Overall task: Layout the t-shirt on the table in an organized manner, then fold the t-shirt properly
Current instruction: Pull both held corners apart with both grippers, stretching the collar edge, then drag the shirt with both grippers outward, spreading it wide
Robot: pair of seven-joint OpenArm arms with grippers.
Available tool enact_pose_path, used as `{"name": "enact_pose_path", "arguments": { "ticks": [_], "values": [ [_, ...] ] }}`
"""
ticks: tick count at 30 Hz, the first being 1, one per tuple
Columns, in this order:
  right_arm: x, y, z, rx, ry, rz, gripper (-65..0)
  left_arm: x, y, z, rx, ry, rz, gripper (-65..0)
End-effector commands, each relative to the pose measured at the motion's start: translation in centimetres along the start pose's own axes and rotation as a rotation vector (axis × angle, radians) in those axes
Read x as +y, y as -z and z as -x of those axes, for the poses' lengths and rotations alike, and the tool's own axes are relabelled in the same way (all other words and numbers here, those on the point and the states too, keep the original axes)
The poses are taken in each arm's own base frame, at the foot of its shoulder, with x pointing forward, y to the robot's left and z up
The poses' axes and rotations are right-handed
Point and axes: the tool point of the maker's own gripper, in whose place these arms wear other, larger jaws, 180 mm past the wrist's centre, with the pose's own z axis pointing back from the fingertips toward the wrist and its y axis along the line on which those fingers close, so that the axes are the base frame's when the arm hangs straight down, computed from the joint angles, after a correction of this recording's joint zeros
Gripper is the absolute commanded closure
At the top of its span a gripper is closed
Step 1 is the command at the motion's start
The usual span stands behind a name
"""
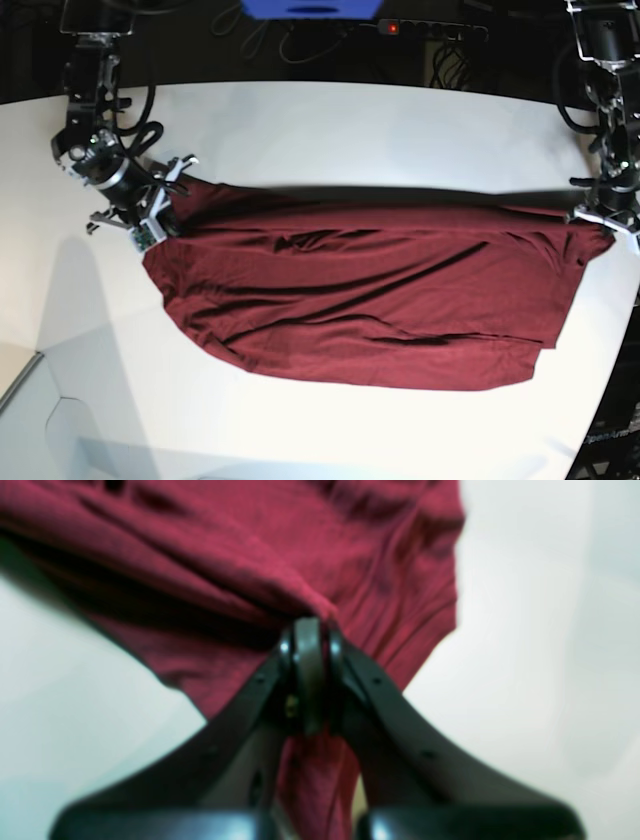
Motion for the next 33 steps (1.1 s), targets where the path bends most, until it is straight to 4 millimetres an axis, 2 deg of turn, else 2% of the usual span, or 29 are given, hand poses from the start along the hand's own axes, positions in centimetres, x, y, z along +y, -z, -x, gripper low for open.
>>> {"name": "enact_pose_path", "arguments": {
  "ticks": [1, 3, 9, 11, 19, 22, 26, 31, 33],
  "values": [
    [-1.4, -0.2, -1.2, -0.038, -0.015, 0.021, 0.0, 0.9, 0.0, -2.5, -0.066, 0.010, -0.019, -0.1],
    [-1.4, 0.1, -0.5, -0.017, -0.013, 0.010, -2.4, 0.9, 0.0, -2.5, -0.066, 0.010, -0.019, -0.1],
    [-1.0, -0.1, 0.6, 0.014, -0.033, -0.008, -16.6, 0.9, 0.0, -2.5, -0.066, 0.010, -0.019, -0.1],
    [-0.9, -0.8, 1.2, 0.024, -0.051, -0.006, -19.9, 0.9, 0.0, -2.5, -0.067, 0.010, -0.019, -0.1],
    [1.2, -3.8, 0.7, -0.002, -0.104, -0.012, -27.3, 0.8, 0.0, -2.7, -0.071, 0.010, -0.018, -0.1],
    [1.8, -4.3, 0.7, -0.003, -0.110, -0.018, -28.9, 0.8, 0.0, -2.7, -0.071, 0.010, -0.018, -0.1],
    [2.9, -4.3, 1.8, 0.018, -0.083, -0.040, -29.0, 0.8, 0.0, -2.7, -0.073, 0.010, -0.018, -0.1],
    [3.7, -3.3, 4.9, 0.081, -0.014, -0.070, -28.5, 0.6, 0.0, -2.5, -0.070, 0.006, -0.014, -0.1],
    [3.9, -3.1, 5.8, 0.101, 0.000, -0.077, -25.6, 0.6, 0.0, -2.5, -0.070, 0.005, -0.015, -0.1]
  ]
}}
